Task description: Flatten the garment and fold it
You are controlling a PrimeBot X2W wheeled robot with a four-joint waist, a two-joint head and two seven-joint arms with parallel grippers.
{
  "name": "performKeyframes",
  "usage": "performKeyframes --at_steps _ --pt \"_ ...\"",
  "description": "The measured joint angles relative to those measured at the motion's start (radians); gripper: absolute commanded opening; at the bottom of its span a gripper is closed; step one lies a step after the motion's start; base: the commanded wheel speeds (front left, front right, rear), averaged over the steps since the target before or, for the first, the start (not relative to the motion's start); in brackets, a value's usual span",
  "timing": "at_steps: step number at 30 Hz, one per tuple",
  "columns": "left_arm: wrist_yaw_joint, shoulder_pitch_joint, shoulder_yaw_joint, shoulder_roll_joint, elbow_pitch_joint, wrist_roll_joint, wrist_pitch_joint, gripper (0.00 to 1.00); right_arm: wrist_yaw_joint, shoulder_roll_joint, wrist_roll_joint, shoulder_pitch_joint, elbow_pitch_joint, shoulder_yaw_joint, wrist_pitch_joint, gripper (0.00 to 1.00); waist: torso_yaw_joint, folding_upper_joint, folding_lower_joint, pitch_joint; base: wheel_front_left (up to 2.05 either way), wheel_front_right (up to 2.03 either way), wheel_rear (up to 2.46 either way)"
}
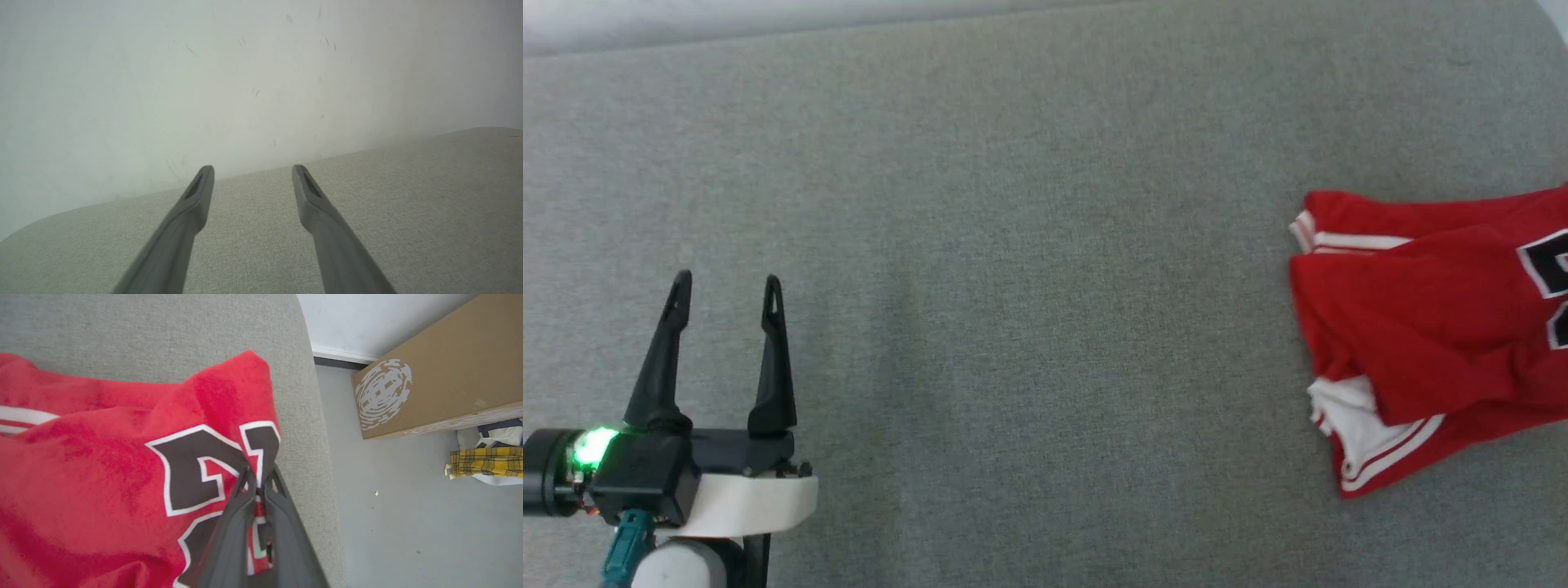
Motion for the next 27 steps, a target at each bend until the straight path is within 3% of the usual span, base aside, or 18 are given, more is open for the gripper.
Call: performKeyframes --at_steps 7,16,17,19,21,27 --pt "-0.007 -0.052 0.011 0.002 -0.072 -0.002 0.0 1.0 0.0 -0.057 -0.089 -0.019 0.065 -0.049 -0.084 0.0 -0.017 0.0 0.0 0.076 0.0 0.0 0.0" --pt "-0.015 -0.078 0.043 0.002 -0.11 -0.006 0.0 1.0 0.0 -0.053 -0.16 -0.047 0.136 -0.082 -0.177 0.0 -0.021 -0.0001 0.0 0.157 0.0 0.0 0.0" --pt "-0.015 -0.078 0.043 0.003 -0.11 -0.003 0.0 1.0 0.0 -0.049 -0.162 -0.051 0.147 -0.086 -0.181 0.06 -0.021 0.0 0.0 0.162 0.0 0.0 0.0" --pt "-0.015 -0.078 0.043 0.006 -0.107 0.013 0.0 1.0 0.0 -0.042 -0.17 -0.059 0.165 -0.088 -0.193 0.4 -0.02 0.0 0.0 0.17 0.0 0.0 0.0" --pt "-0.013 -0.079 0.043 0.008 -0.104 0.025 0.0 1.0 0.0 -0.036 -0.177 -0.064 0.179 -0.088 -0.203 1.0 -0.02 0.0 0.0 0.171 0.0 0.0 0.0" --pt "-0.007 -0.08 0.041 0.01 -0.095 0.036 0.0 1.0 0.0 -0.03 -0.187 -0.077 0.205 -0.088 -0.222 1.0 -0.021 -0.0001 -0.0002 0.154 0.0 0.0 0.0"
